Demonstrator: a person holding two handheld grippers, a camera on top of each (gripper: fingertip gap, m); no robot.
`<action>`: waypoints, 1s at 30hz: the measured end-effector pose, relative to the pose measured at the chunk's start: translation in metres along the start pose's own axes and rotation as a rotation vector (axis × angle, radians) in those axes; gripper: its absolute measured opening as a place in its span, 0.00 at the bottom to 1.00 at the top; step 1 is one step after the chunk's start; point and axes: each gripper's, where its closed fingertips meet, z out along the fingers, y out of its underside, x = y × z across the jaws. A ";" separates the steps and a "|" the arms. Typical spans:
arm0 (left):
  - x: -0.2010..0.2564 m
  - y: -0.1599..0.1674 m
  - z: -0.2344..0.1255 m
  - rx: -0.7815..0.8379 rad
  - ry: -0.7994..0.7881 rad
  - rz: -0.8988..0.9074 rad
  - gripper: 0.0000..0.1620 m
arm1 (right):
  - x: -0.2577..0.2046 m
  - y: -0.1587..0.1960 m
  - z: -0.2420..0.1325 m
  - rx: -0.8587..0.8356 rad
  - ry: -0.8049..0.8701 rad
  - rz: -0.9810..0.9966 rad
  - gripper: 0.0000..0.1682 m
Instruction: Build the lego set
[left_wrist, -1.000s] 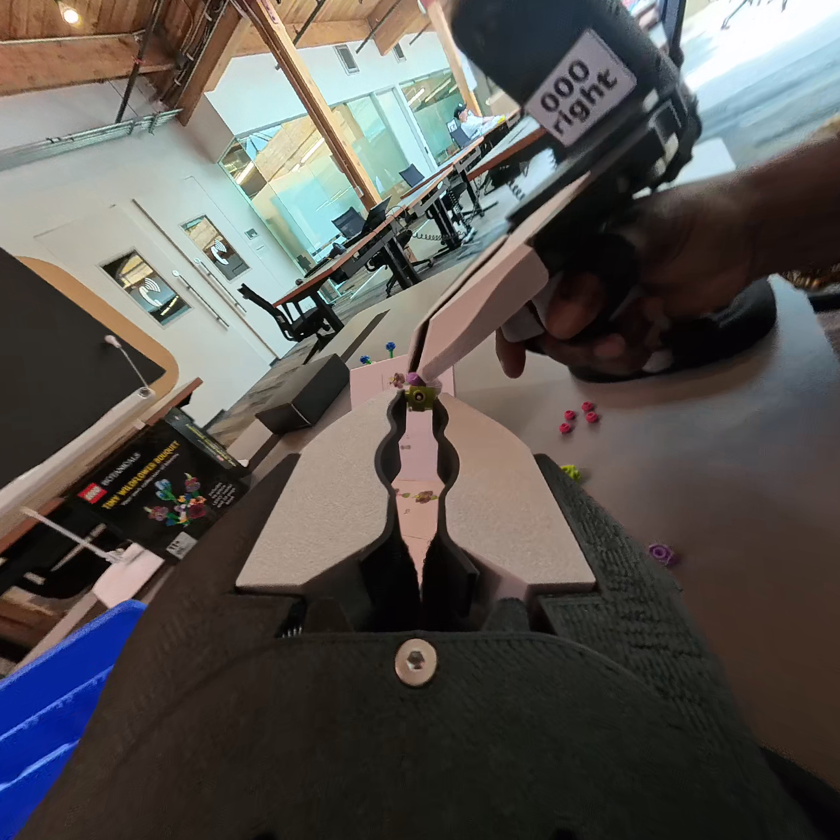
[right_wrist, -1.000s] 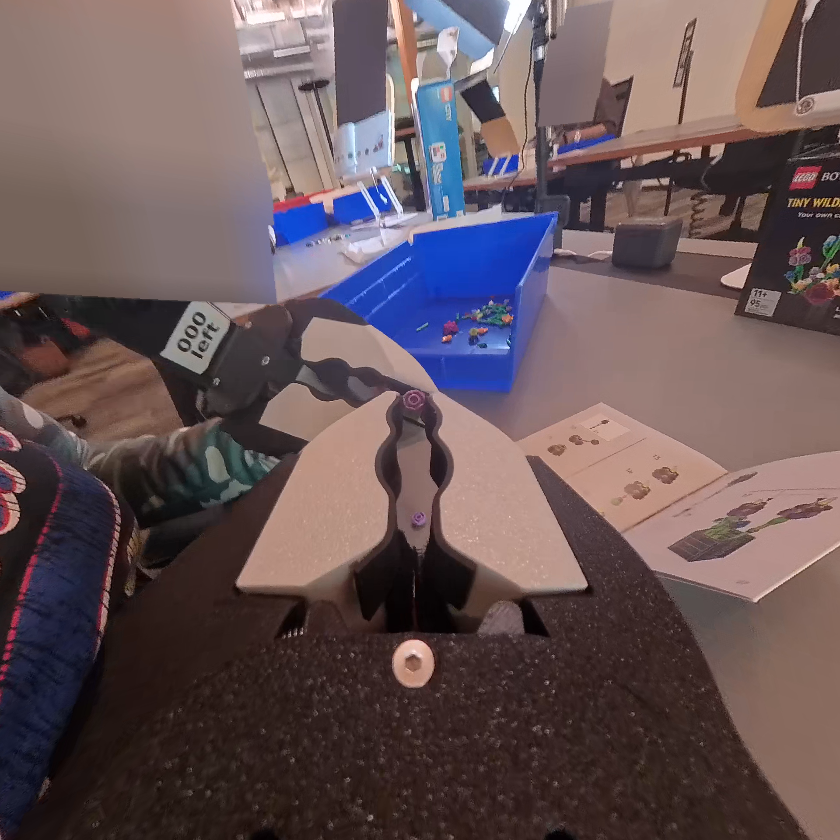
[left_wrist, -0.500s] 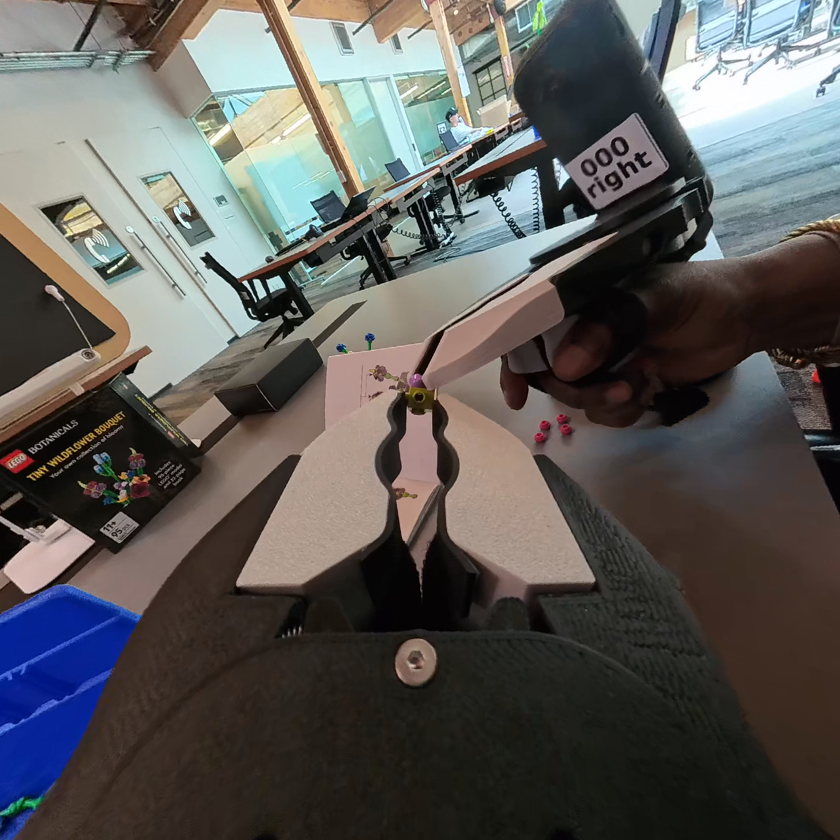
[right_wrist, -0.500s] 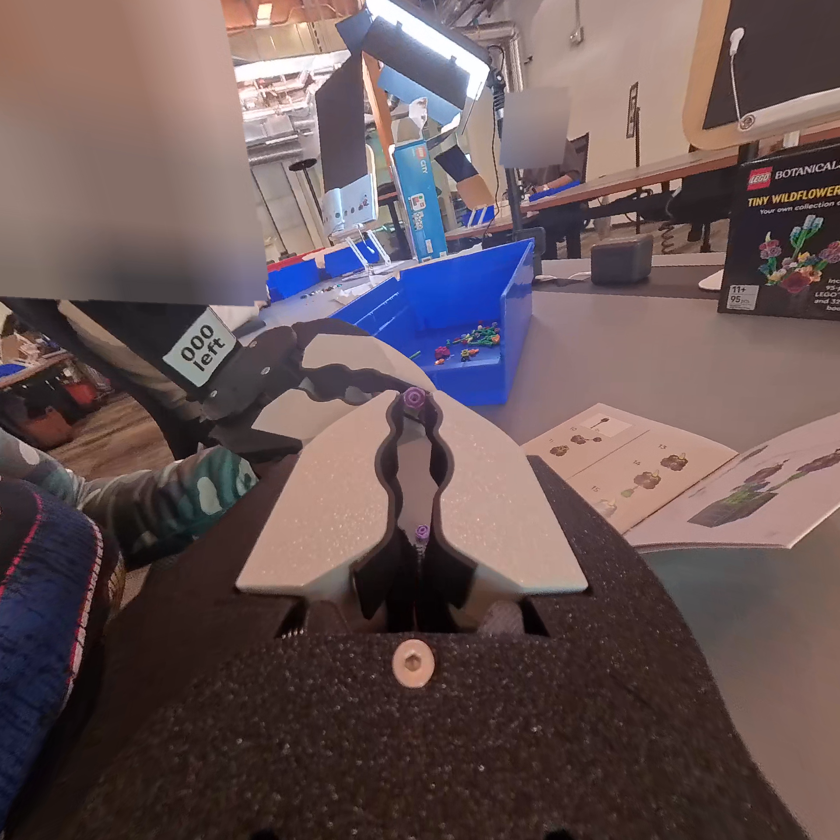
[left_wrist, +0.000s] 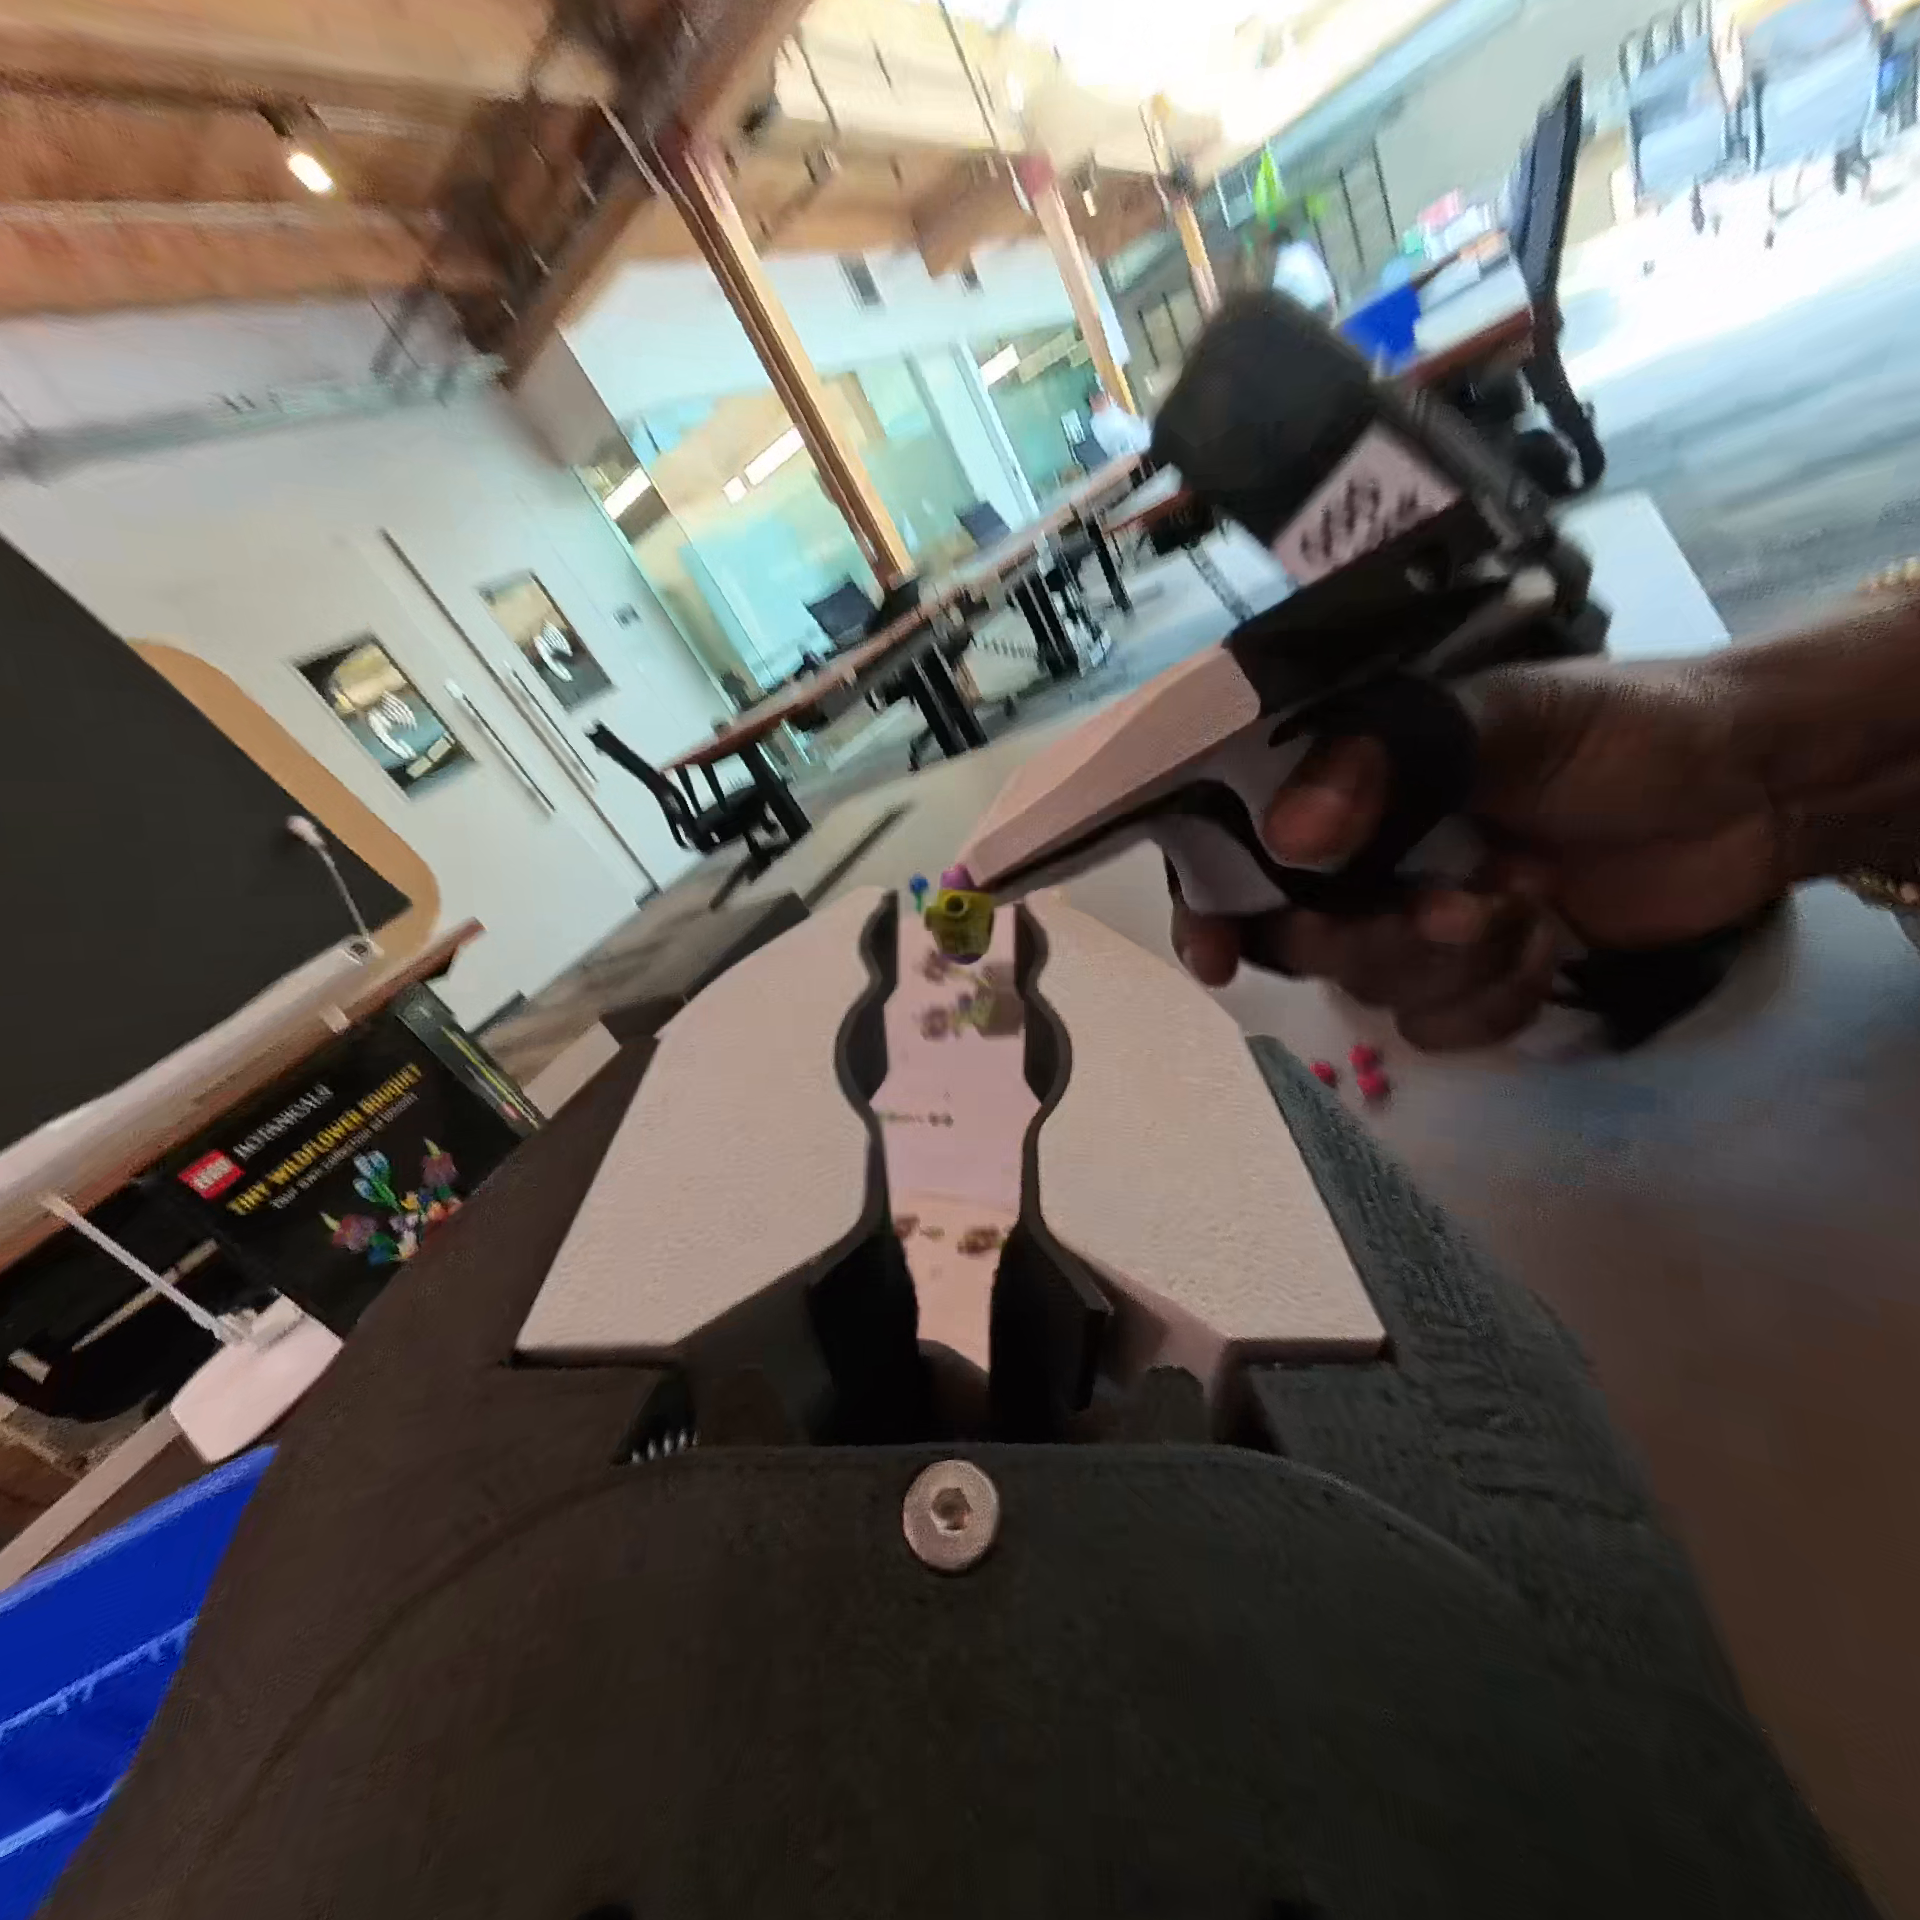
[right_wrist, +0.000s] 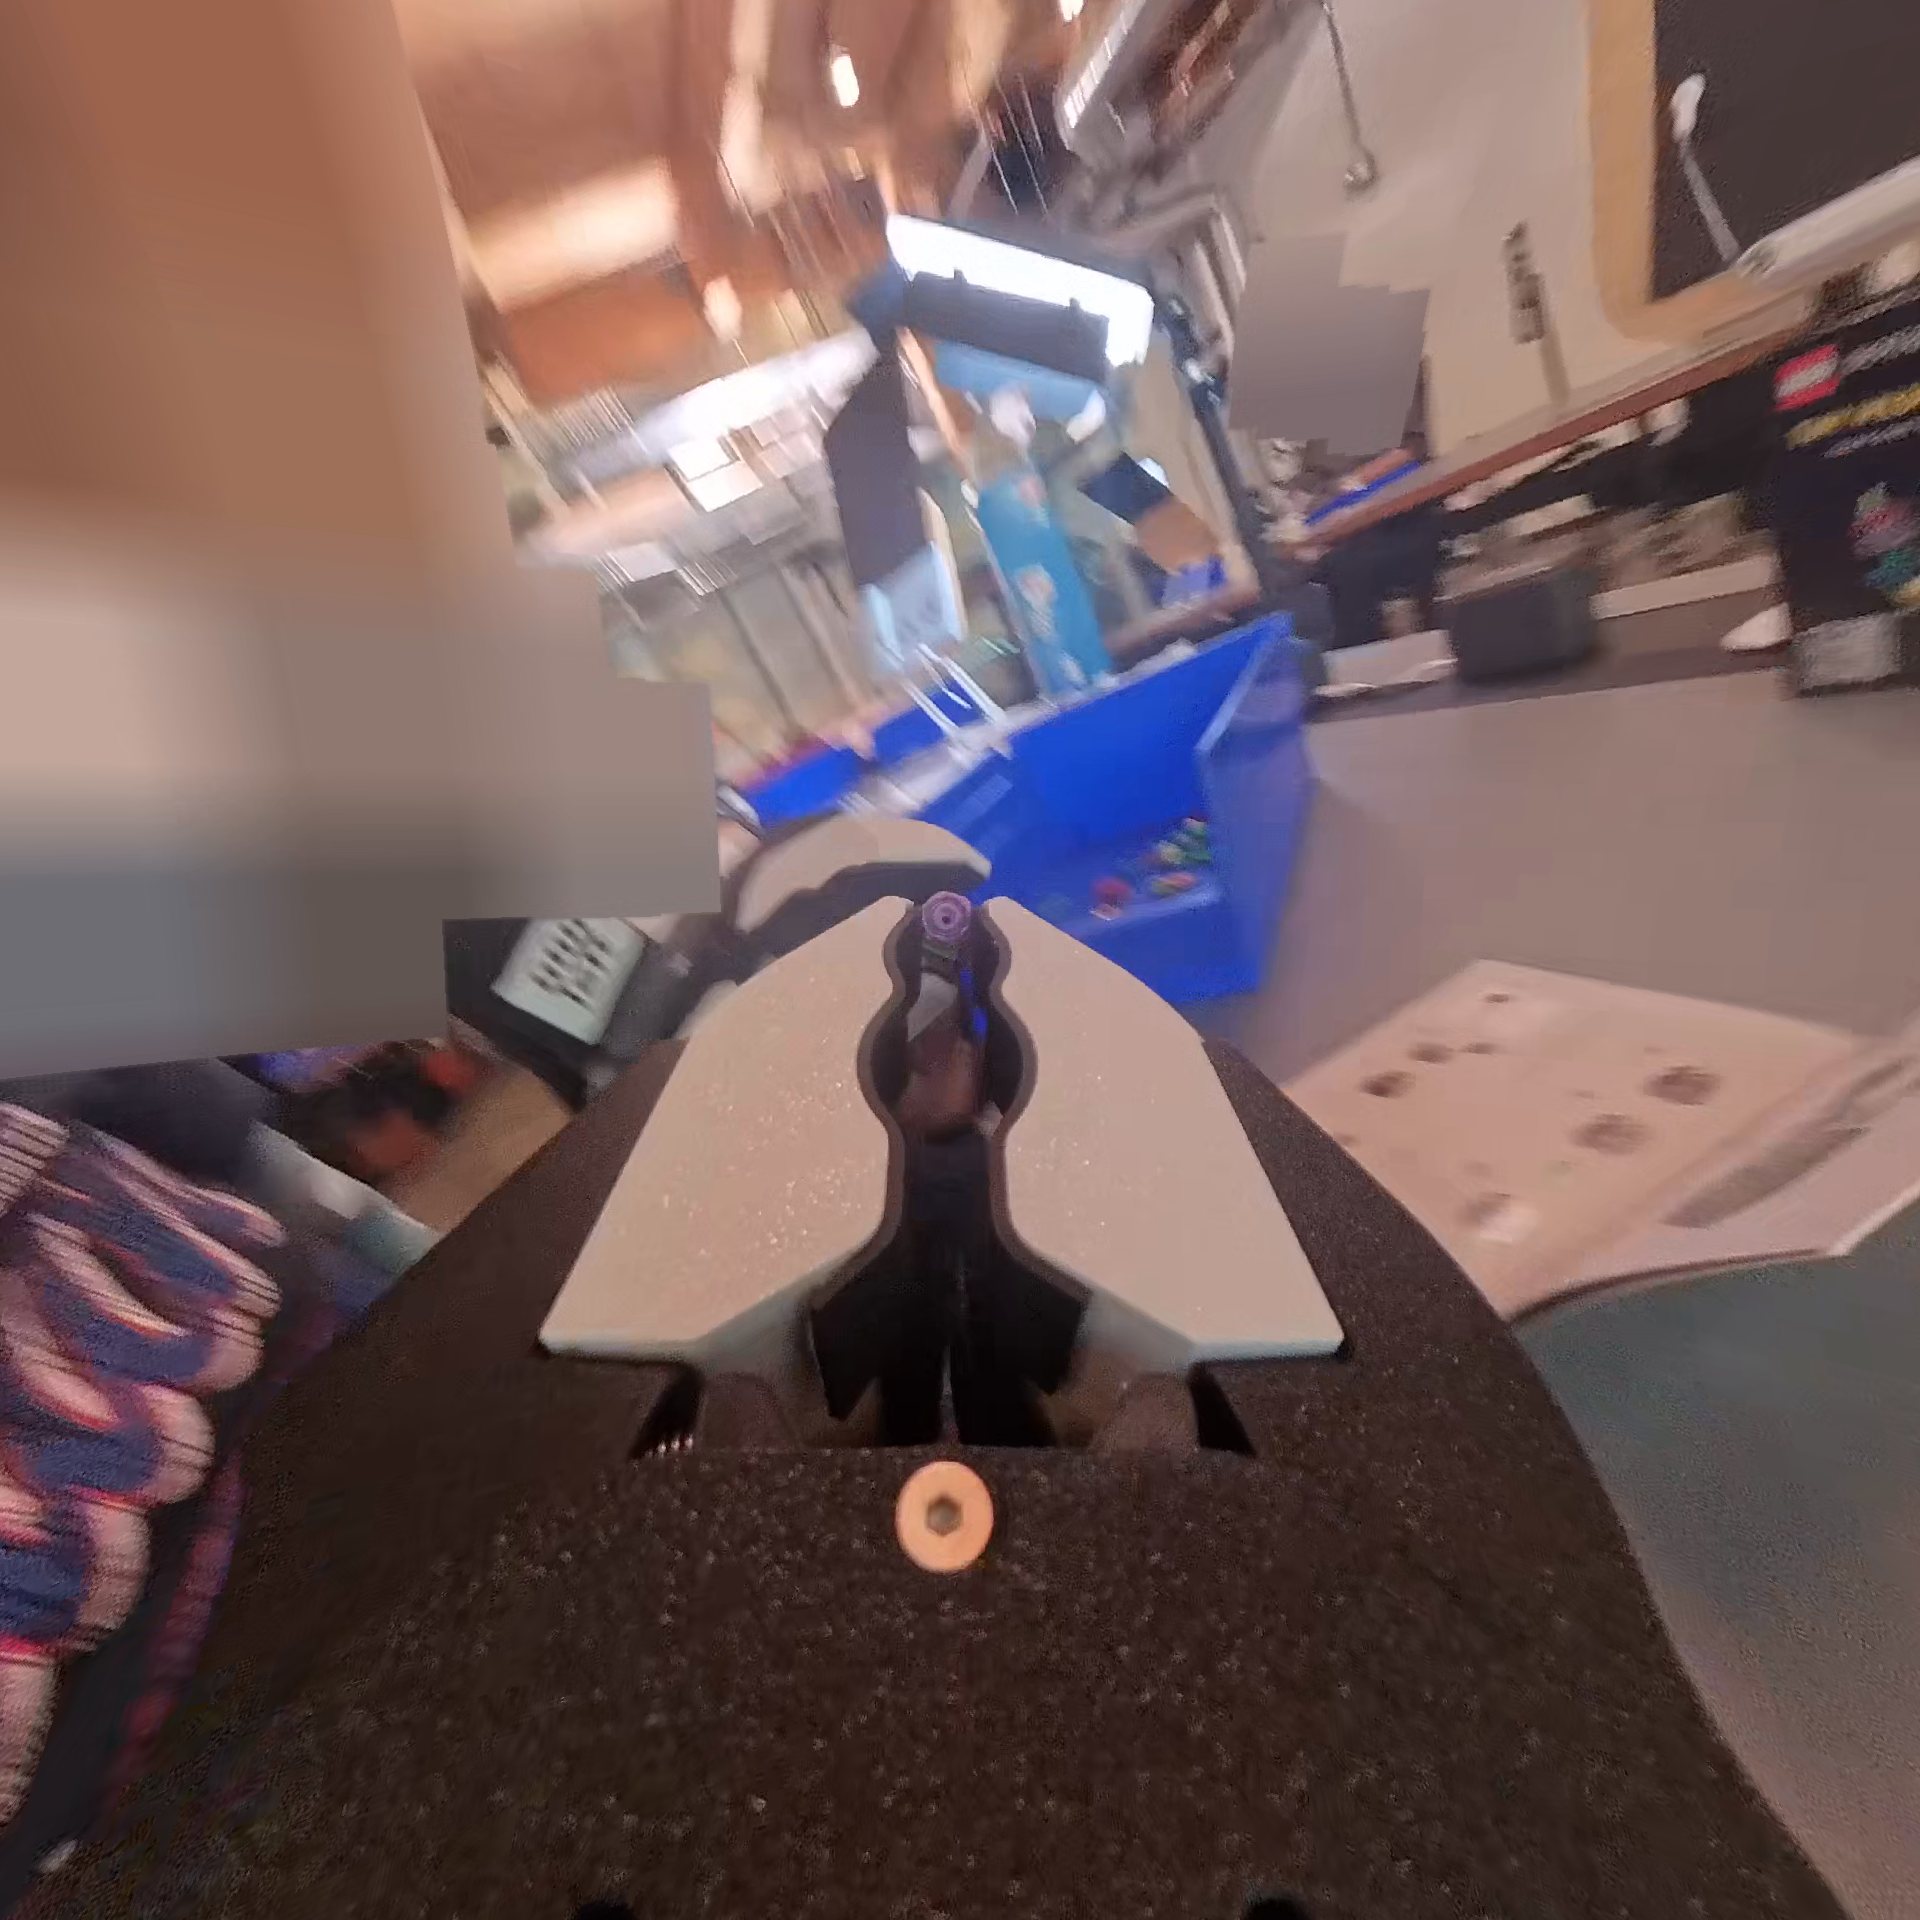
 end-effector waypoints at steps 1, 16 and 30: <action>-0.004 -0.007 -0.001 0.047 -0.021 -0.007 0.17 | -0.003 -0.006 0.000 0.057 -0.057 0.117 0.05; -0.001 -0.025 -0.015 0.197 0.037 -0.076 0.11 | -0.026 -0.003 0.005 0.167 -0.362 0.681 0.05; -0.020 -0.003 -0.015 0.046 -0.057 -0.030 0.07 | -0.009 0.034 -0.003 -0.260 -0.105 0.121 0.17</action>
